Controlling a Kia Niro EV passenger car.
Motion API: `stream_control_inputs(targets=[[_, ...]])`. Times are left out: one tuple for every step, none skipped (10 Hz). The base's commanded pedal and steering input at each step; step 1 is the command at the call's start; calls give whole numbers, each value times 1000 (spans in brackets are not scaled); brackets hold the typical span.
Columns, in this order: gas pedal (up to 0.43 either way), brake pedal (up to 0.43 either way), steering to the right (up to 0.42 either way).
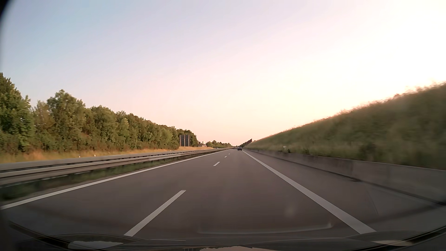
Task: Follow the waypoints while adhering to traffic rules and regulations
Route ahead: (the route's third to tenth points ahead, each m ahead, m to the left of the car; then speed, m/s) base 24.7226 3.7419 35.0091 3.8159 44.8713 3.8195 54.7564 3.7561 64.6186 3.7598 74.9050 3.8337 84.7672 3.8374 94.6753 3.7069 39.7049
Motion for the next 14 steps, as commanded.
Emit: stream_control_inputs(targets=[[228,18,-4],[228,18,-4],[228,18,-3],[228,12,-3],[220,18,-3],[169,18,-3],[110,18,-2],[87,12,-1],[87,18,0],[87,18,0],[87,18,0],[87,18,1],[79,18,0],[59,18,0]])
